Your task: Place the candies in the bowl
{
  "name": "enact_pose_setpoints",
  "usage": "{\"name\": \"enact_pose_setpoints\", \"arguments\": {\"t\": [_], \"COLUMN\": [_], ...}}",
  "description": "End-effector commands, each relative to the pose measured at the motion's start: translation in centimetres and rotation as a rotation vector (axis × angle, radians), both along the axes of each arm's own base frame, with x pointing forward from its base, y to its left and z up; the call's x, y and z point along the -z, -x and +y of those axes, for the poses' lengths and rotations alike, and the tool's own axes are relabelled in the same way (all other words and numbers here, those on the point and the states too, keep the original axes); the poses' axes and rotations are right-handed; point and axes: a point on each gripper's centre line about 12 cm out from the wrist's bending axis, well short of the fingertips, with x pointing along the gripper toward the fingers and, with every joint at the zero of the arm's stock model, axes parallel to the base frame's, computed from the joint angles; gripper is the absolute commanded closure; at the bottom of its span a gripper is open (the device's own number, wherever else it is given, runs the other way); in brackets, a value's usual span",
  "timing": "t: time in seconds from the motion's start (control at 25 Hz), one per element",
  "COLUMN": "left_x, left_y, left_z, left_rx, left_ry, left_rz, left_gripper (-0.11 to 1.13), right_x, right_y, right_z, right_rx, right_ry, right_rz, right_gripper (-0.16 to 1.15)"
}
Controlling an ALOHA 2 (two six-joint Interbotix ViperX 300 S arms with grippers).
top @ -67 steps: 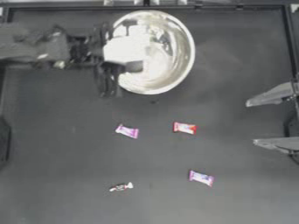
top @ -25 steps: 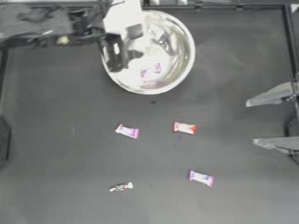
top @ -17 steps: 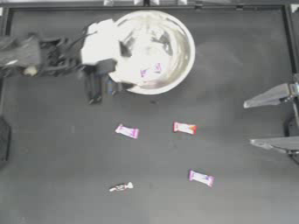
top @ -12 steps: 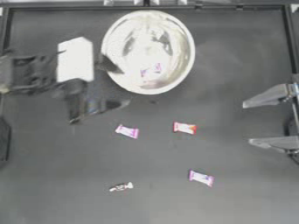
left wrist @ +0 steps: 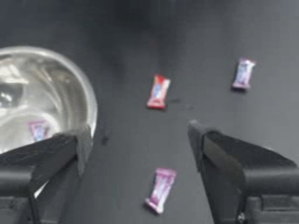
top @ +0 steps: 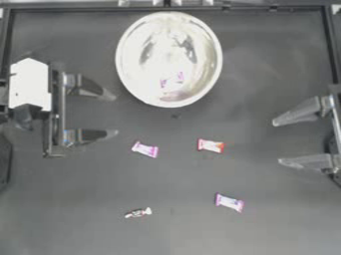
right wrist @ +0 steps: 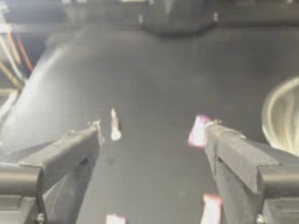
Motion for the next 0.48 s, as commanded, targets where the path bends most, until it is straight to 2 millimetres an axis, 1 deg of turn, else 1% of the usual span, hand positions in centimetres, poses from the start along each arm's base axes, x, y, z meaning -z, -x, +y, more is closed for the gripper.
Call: {"name": "enact_pose_setpoints", "arguments": {"t": [0.04, 0.36, 0.48], "left_x": [-0.6, 0.2, 0.5], "left_y": [0.7, 1.3, 1.6], "left_z": [-0.2, -0.8, -1.1], "left_rx": [-0.006, 0.008, 0.017], "left_ry": [0.013, 0.024, 0.026], "left_rz": [-0.053, -0.052, -0.047], "left_gripper": [0.05, 0.05, 0.05], "right_x": [0.2, 2.0, 2.4], "right_y": [-1.3, -5.2, -6.7], "right_z": [-1.1, -2.3, -2.5], "right_rx": [0.055, 0.077, 0.077], "right_ry": [-0.036, -0.05, -0.055], "right_rz": [0.103, 0.365, 0.429], "right_gripper": [-0.01, -0.01, -0.01]}}
